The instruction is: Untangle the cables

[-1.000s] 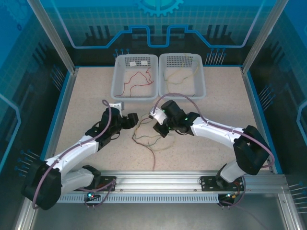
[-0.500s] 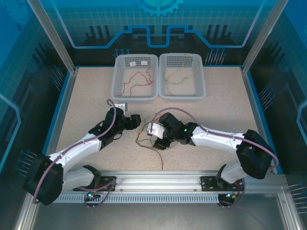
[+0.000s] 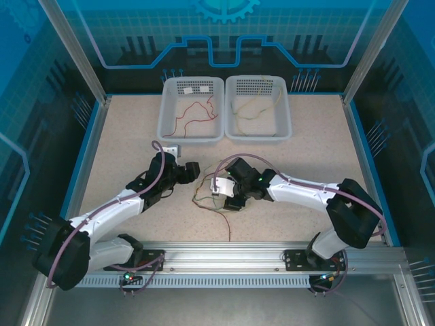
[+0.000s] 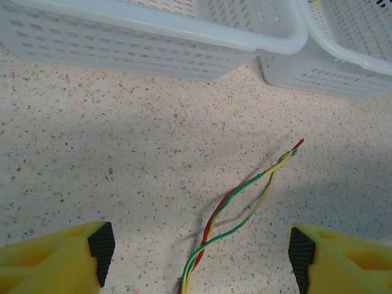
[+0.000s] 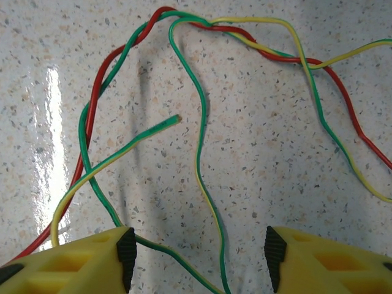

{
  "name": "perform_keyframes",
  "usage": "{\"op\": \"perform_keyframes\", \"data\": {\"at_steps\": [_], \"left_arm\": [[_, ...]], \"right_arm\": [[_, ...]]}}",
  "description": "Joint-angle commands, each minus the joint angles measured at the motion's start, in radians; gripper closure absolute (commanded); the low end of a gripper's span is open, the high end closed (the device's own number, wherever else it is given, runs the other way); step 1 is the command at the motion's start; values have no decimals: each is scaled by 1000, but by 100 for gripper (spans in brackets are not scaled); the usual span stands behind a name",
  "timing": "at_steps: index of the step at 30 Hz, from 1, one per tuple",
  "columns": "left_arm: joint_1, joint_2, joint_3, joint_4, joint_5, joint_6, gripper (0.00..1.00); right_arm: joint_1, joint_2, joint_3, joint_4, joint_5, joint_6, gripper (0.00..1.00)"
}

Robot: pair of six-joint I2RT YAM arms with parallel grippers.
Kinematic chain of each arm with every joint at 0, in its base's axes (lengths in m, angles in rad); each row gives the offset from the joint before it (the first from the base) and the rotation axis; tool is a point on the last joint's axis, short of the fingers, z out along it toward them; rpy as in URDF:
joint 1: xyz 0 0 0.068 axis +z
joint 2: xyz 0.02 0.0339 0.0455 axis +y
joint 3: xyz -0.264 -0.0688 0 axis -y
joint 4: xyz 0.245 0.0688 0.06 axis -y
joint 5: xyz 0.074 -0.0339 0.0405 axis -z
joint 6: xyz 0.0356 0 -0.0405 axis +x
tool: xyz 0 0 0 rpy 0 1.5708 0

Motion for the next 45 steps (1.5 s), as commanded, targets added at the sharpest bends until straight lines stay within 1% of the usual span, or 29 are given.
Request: {"op": "perform_keyframes", "data": {"at_steps": [1,7,9,11,13,18,20,24,27,30,32,35,39,43,45], "left_arm": [[1,5,9,19,9,30,24],[1,0,0,24,7,25,24],[0,-5,-4,25,2,27,24],[1,-8,-8,28,0,27,23],[0,-12,-6,22,1,29,23],[0,-18,-7,24,-3,36,23],[1,-14,-6,28,-3,37,23],[0,-4,-2,33,6,35,23],[1,-4,0,33,9,37,23],[0,-10,-6,38,6,37,23],[0,-11,-6,37,7,37,23],[0,-14,-10,40,5,37,23],[0,-13,-12,42,3,38,23],[0,-23,-15,37,-4,43,23],[0,-27,-20,41,-10,45,23]], "right_arm": [[-4,36,24,-10,7,-43,39],[-3,112,57,0,22,-62,40],[0,130,70,2,29,-69,42],[1,147,91,-19,24,-77,42],[15,166,130,-77,41,-79,42],[42,144,150,-133,37,-82,41],[46,126,136,-120,43,-91,40],[45,110,103,-112,6,-163,40],[43,86,57,-49,9,-208,37],[33,95,72,-57,2,-228,37],[33,128,99,-83,31,-246,37],[28,176,142,-121,54,-261,40],[26,208,145,-84,56,-271,42],[36,239,173,-95,80,-257,51],[40,239,176,-87,64,-251,56]]}}
